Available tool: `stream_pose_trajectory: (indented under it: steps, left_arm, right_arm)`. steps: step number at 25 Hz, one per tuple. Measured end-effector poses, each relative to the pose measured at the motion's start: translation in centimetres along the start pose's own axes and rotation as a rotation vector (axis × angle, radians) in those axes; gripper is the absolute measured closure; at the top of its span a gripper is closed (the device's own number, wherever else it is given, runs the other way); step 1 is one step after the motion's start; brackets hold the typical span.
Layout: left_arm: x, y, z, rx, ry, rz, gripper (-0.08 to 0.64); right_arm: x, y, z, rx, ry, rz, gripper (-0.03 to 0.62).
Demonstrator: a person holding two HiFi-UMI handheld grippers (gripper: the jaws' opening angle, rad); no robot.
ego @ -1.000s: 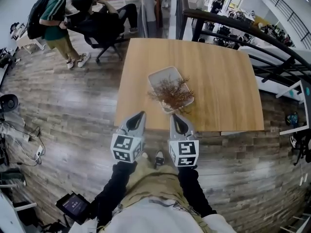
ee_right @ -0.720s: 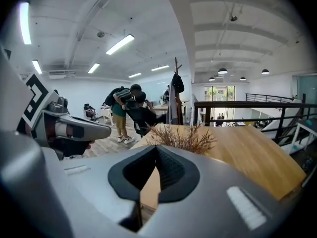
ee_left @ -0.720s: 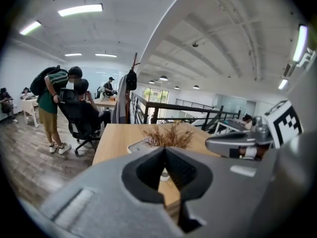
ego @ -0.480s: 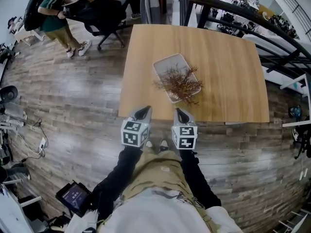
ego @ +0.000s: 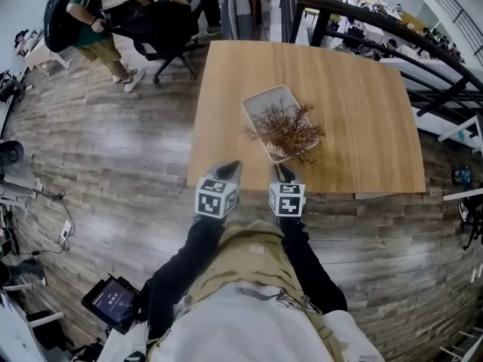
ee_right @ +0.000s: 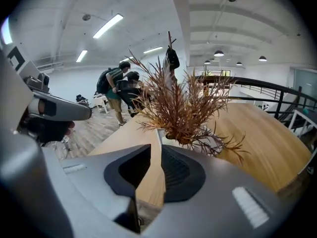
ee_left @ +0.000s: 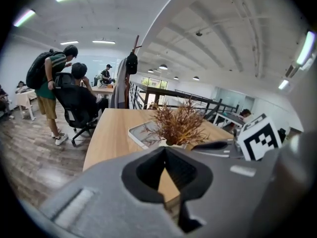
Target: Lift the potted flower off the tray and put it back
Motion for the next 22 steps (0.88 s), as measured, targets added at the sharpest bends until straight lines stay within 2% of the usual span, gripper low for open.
stream_pose_trajectory:
  steps: [8, 13, 18, 22]
  left_arm:
    - [1.1, 0.8, -1.8, -0.021, 0.024, -0.057, 0.558]
    - [1.8, 2.3, -3.1, -0.022, 0.03, -0.07, 0.558]
    - [2.3, 3.4, -3.8, -0.041, 0.032, -0.058, 0.558]
    - [2.2, 4.4, -4.4, -0.056, 0.033, -0.057, 0.558]
  right_arm:
    - [-3.1, 2.3, -4.2, 0.02, 0.103, -0.067, 0.361]
    - [-4.0, 2.6, -7.1, 0.011, 0.122, -0.071, 0.248]
    - [-5.1, 2.9, -9.3, -0.006, 0.158, -0.071, 0.174]
    - [-6.1, 3.0, -11.1, -0.026, 0.156, -0.069, 0.13]
Point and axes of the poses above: the fingertips, and each gripper's own axes: z backward along the fingers, x to its left, y out of its underside, the point moved 9 cm from there along z, backward along the fingers, and after that the axes turned 8 degrees about -y, right-handed, at the moved point
